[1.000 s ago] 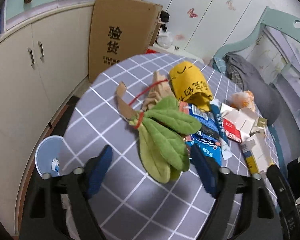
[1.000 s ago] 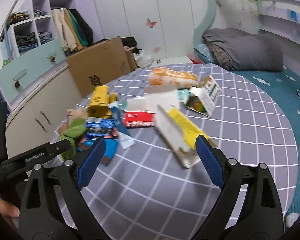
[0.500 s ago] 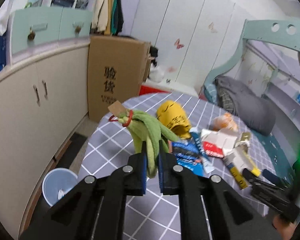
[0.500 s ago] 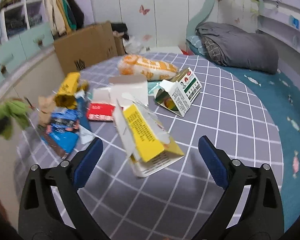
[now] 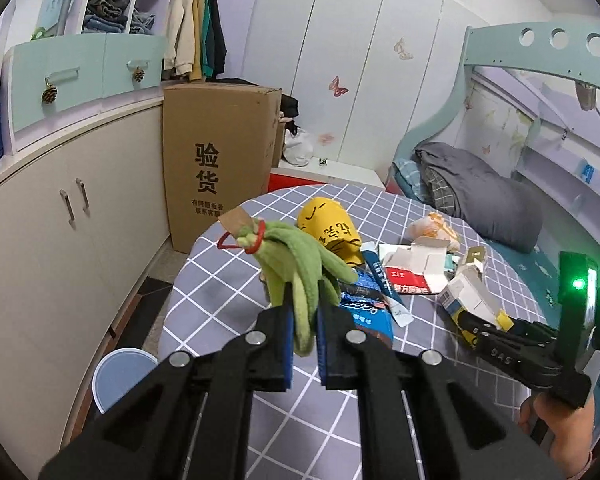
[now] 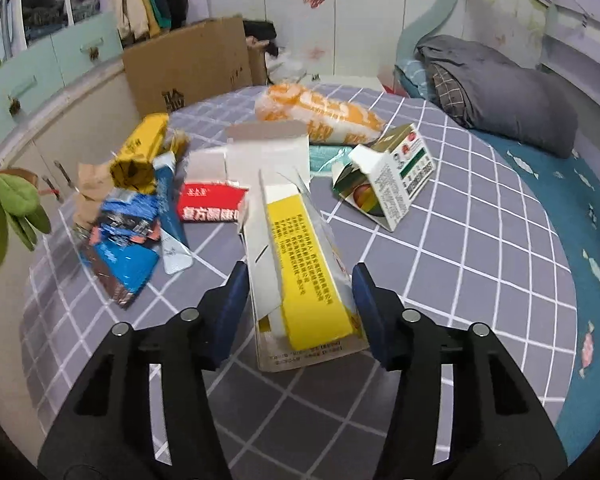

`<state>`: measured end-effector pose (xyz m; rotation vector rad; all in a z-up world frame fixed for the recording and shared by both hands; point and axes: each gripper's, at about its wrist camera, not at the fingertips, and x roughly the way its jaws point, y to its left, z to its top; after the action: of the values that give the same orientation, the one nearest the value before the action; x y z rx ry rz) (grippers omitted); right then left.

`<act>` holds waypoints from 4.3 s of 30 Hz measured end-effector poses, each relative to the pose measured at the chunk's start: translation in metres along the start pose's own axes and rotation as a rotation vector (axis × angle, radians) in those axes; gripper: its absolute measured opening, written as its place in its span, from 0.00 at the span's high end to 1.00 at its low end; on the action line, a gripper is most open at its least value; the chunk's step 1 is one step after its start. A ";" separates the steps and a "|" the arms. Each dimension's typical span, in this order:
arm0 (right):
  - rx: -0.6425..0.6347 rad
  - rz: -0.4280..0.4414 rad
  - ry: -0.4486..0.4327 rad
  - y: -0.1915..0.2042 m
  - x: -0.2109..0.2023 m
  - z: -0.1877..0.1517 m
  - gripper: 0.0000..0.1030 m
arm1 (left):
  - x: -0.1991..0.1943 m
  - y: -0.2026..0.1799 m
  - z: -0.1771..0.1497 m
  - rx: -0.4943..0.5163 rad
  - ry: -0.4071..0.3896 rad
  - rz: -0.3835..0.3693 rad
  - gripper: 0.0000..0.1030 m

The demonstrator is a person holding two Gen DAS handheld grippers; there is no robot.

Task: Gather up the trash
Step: 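Carry the green glove and yellow carton with both tools to the wastebasket, then open both tools to drop the glove and carton into the wastebasket, then grasp the beige cloth with the left tool while the right tool grasps the yellow bag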

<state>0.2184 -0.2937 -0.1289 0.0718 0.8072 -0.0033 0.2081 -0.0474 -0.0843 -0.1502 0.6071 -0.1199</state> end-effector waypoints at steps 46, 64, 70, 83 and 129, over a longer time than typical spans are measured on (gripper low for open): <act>-0.393 0.469 0.091 0.373 0.047 -0.060 0.50 | 0.022 0.304 -0.075 -0.329 0.240 0.290 0.91; -0.387 0.447 0.148 0.391 0.085 -0.073 0.50 | 0.036 0.327 -0.088 -0.342 0.288 0.415 0.31; -0.402 0.455 0.148 0.402 0.084 -0.074 0.50 | 0.027 0.336 -0.092 -0.358 0.276 0.432 0.28; -0.411 0.496 0.056 0.445 0.095 -0.062 0.15 | 0.012 0.363 -0.103 -0.373 0.282 0.546 0.28; 0.121 0.191 -0.151 0.070 -0.038 0.003 0.11 | 0.033 0.040 -0.003 0.036 0.197 0.128 0.17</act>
<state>0.1962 -0.2248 -0.0952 0.2604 0.6467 0.1219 0.2361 -0.0140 -0.1127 -0.0640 0.8089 -0.0213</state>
